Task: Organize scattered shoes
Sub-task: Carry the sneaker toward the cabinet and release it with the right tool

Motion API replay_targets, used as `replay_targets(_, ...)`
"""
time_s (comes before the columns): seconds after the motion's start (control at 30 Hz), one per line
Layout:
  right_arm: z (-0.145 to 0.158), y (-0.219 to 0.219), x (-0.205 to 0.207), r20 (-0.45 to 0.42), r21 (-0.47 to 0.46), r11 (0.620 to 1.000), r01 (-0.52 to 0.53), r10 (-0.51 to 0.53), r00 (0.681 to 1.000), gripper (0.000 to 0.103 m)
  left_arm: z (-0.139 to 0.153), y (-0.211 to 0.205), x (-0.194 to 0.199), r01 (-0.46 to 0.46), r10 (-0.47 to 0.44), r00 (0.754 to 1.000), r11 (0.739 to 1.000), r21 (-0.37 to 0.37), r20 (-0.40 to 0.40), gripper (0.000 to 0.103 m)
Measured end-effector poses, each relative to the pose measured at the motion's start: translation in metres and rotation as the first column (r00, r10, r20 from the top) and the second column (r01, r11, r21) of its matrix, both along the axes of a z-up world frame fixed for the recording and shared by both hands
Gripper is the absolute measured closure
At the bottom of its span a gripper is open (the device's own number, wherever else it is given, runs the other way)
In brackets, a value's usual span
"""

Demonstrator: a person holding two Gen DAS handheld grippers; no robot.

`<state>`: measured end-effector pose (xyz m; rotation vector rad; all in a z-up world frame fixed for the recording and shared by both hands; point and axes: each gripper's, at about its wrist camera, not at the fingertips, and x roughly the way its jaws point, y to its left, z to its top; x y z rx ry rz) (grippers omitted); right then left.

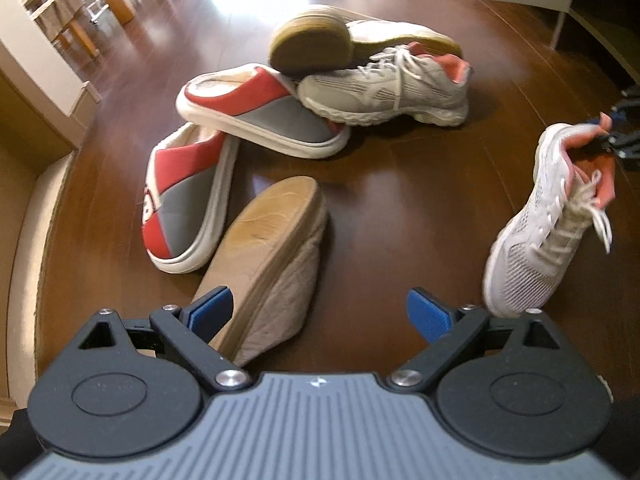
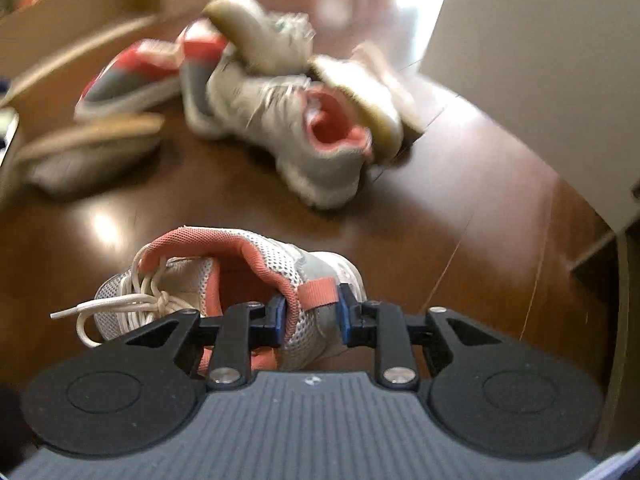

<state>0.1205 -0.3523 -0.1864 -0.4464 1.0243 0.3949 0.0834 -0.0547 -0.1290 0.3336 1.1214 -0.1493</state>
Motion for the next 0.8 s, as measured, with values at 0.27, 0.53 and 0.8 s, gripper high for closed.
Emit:
replay_targets(0.27,0.008,-0.007,-0.045,0.066,0.259,0.697,0.669,-0.704,0.707,0.04,-0.003,-0.004,-0.002,0.012,-0.012,1.0,1.0,-0.01,0.008,0.007)
replay_targets(0.53,-0.017,0.017,-0.087,-0.055,0.343,0.274,0.899,-0.949,0.31,0.07,-0.013,-0.015,0.008,0.021,-0.021,1.0,1.0,-0.023,-0.009,0.007)
replay_targets(0.8,-0.034,0.033,-0.052,-0.101,0.284,0.222,0.933,-0.96,0.26,0.068,-0.016,-0.047,0.018,0.094,-0.091,0.995,0.993,-0.068,0.037,0.007)
